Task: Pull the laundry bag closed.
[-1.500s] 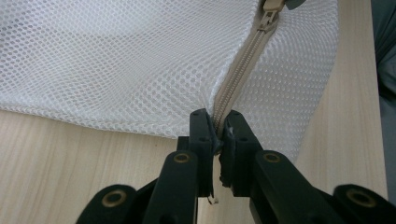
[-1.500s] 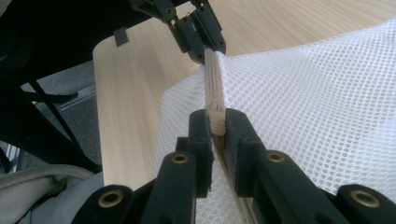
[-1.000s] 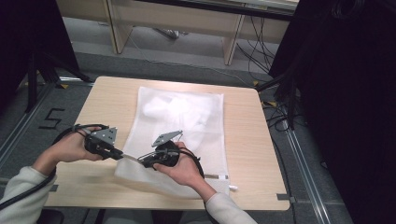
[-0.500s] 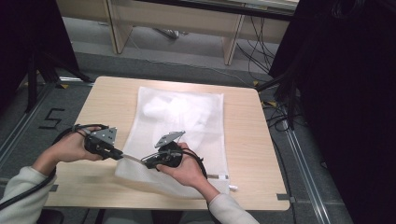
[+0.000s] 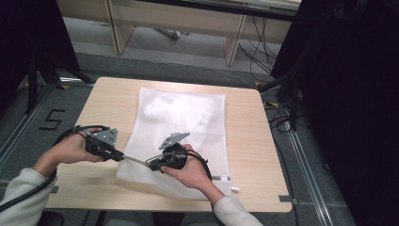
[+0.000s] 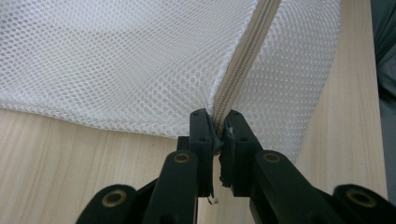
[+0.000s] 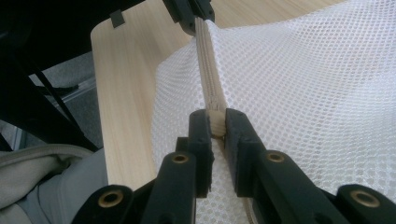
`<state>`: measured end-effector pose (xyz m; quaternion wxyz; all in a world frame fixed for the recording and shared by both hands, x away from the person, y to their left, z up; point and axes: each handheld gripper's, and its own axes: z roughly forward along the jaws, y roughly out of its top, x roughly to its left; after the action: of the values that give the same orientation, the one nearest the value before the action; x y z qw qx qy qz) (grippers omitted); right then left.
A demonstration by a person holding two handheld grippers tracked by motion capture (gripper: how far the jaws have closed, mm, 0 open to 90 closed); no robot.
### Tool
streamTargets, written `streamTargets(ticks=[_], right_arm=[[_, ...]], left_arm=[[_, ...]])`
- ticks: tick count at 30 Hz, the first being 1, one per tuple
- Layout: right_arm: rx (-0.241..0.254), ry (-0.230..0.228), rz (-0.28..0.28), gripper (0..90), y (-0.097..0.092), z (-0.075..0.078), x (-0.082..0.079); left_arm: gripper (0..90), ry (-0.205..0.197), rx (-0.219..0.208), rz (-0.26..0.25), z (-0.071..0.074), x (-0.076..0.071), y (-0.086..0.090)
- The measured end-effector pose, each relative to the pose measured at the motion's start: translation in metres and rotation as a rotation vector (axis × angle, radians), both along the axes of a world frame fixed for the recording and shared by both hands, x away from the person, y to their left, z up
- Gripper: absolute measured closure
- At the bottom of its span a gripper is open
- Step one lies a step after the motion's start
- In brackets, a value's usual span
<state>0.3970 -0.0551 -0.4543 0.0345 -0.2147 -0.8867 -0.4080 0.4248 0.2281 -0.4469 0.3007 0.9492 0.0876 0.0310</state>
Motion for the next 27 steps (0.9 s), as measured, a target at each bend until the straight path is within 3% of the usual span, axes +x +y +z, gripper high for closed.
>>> streamTargets(ticks=[1, 2, 3, 8, 11, 15, 26, 27], right_arm=[[-0.001, 0.021, -0.013, 82.2, -0.001, 0.001, -0.001], [0.014, 0.014, -0.022, 82.2, -0.001, -0.001, -0.002], [-0.005, 0.008, -0.012, 82.2, -0.003, 0.0, -0.001], [-0.003, 0.022, -0.018, 82.2, -0.007, 0.001, -0.002], [-0.002, 0.001, -0.004, 82.2, -0.008, 0.0, -0.002], [0.004, 0.021, -0.035, 82.2, -0.012, 0.0, -0.003], [-0.009, 0.011, -0.015, 82.2, -0.016, 0.001, -0.003], [-0.005, 0.014, -0.016, 82.2, -0.017, 0.001, -0.003]], left_arm=[[82.8, 0.001, -0.005, -0.001, 0.0, 0.0, 0.0], [82.8, -0.001, 0.001, -0.001, 0.0, 0.0, 0.0], [82.8, -0.002, 0.002, 0.0, 0.0, 0.0, 0.0], [82.9, 0.002, -0.004, 0.0, 0.0, 0.0, 0.0], [82.8, 0.0, -0.001, 0.002, 0.0, 0.0, 0.0], [82.8, 0.0, -0.001, 0.0, 0.0, 0.001, 0.0], [82.8, 0.001, -0.004, -0.001, 0.0, 0.001, 0.001], [82.8, 0.012, -0.024, 0.012, -0.001, 0.0, 0.0]])
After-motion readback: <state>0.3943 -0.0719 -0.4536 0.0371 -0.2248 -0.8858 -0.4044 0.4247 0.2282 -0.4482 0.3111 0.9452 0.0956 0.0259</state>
